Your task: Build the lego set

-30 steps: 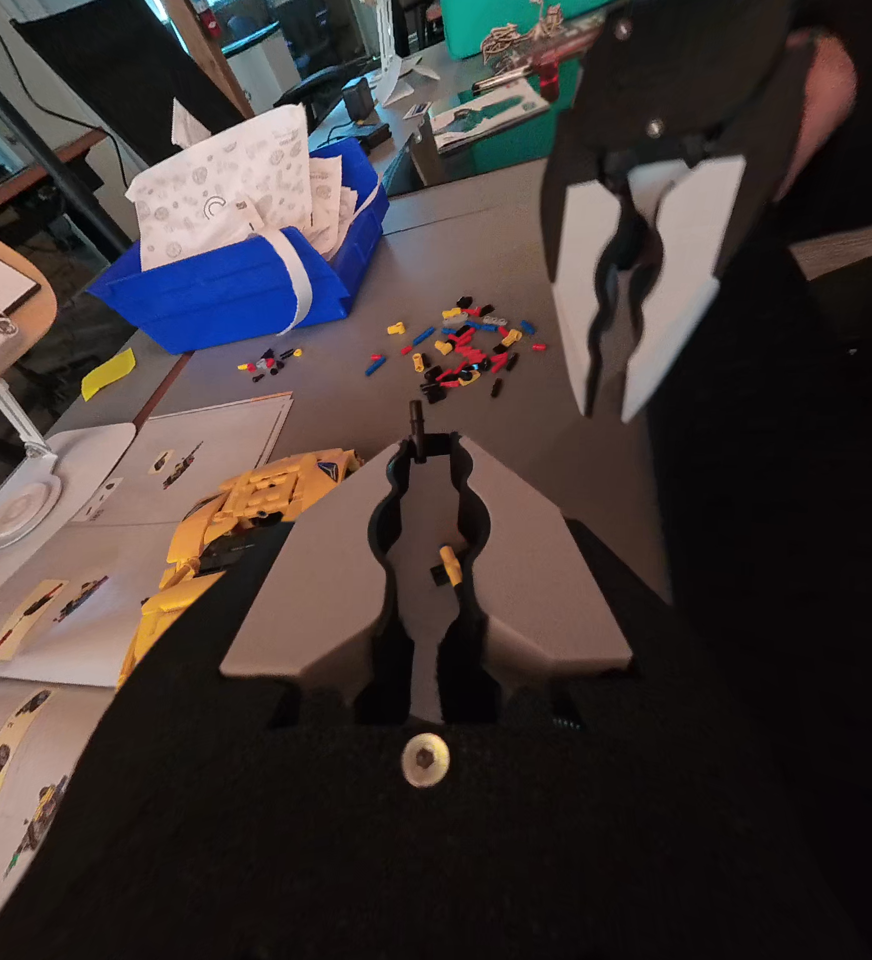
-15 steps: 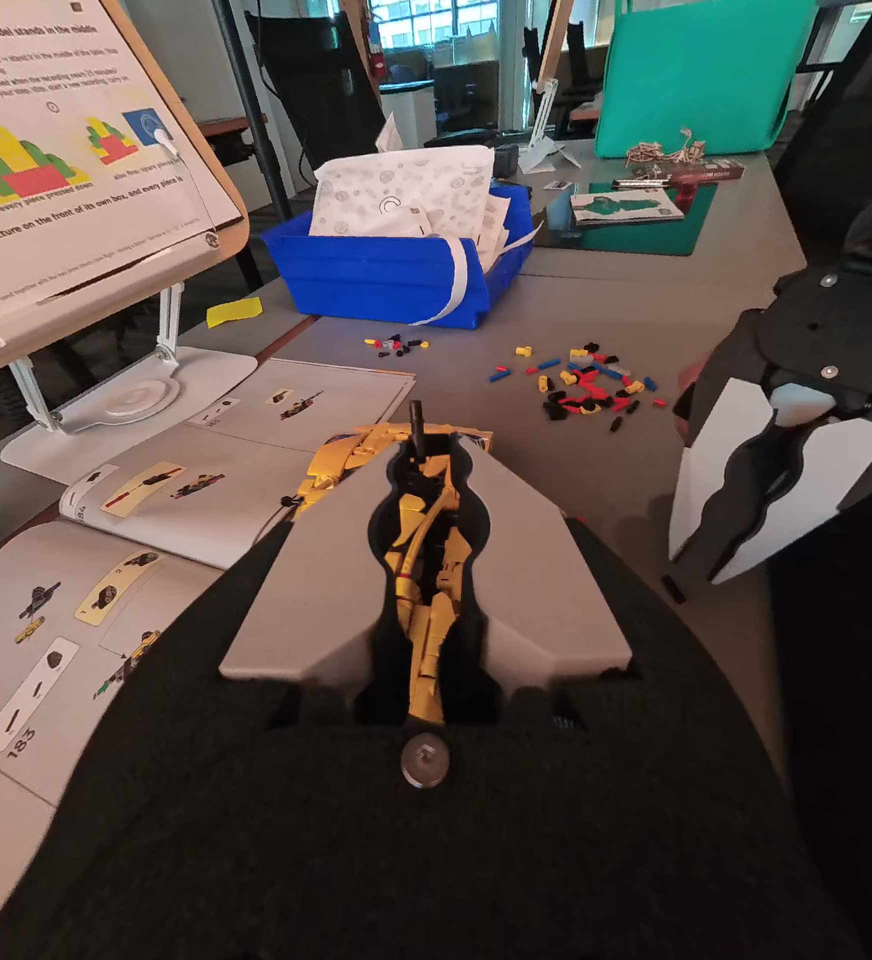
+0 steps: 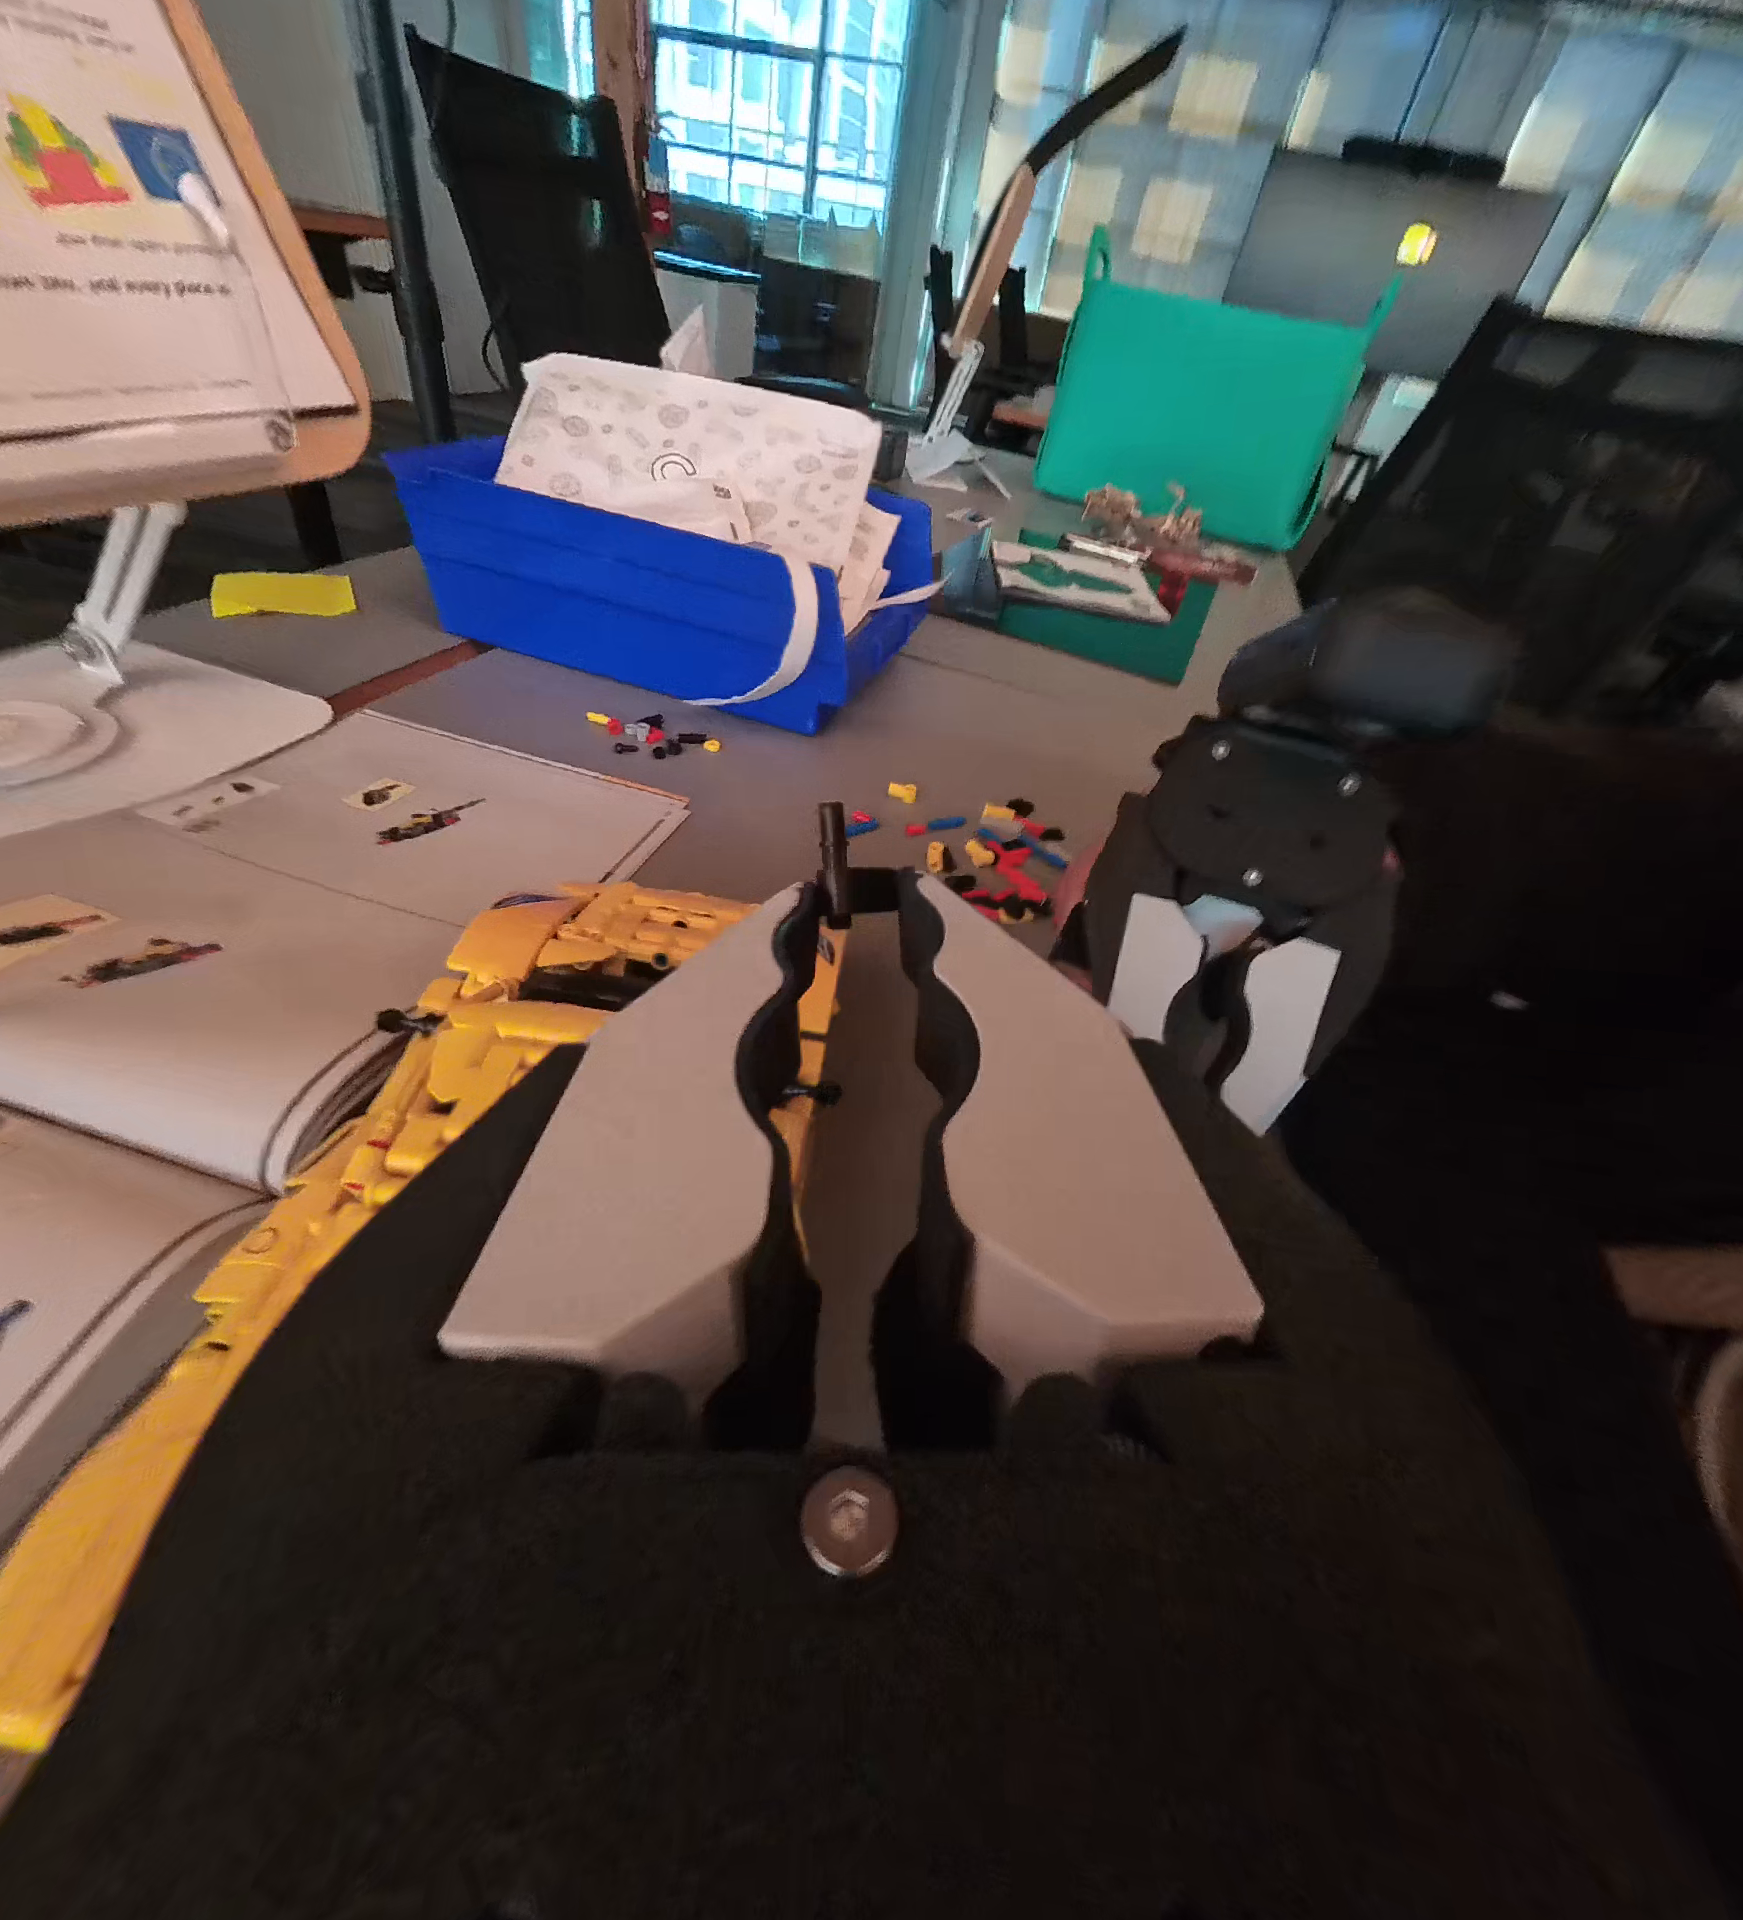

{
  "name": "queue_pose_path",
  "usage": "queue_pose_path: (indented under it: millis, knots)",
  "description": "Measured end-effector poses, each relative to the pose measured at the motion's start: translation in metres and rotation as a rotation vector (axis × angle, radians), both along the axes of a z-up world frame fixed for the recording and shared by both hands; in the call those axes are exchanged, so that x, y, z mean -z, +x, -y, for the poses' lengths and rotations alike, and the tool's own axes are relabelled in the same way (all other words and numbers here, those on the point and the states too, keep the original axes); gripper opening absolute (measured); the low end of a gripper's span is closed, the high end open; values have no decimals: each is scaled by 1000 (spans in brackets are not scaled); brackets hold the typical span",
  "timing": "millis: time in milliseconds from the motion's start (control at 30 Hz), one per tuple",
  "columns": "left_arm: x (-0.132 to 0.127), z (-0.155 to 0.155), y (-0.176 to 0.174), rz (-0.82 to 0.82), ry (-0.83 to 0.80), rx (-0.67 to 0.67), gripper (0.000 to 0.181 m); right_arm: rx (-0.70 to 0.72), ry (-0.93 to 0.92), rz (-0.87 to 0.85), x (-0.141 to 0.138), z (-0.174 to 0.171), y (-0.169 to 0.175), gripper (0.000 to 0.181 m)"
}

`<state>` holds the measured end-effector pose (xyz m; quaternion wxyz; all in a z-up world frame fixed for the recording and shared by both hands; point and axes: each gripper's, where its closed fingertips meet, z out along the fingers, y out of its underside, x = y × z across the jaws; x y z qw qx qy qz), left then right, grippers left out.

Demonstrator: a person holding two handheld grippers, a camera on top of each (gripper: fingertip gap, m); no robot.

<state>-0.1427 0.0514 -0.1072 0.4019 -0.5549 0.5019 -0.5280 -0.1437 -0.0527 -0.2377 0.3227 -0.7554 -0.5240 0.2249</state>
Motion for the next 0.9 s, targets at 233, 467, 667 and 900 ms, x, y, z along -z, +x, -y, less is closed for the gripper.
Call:
queue_pose_path:
  millis: [233, 467, 667, 900]
  knots:
    - [4, -10, 1, -7, -159, -19, 14, -48, -35, -18, 7, 3, -3, 10]
    - [9, -11, 2, -22, -126, -22, 15, -56, -60, 12, 6, 9, -4, 4]
    - [7, -12, -1, -21, -47, -33, 14, 56, -151, 75, -25, 14, 35, 4]
    - [2, -9, -3, -10, -12, -36, 14, 494, -312, 661, -36, 47, 225, 3]
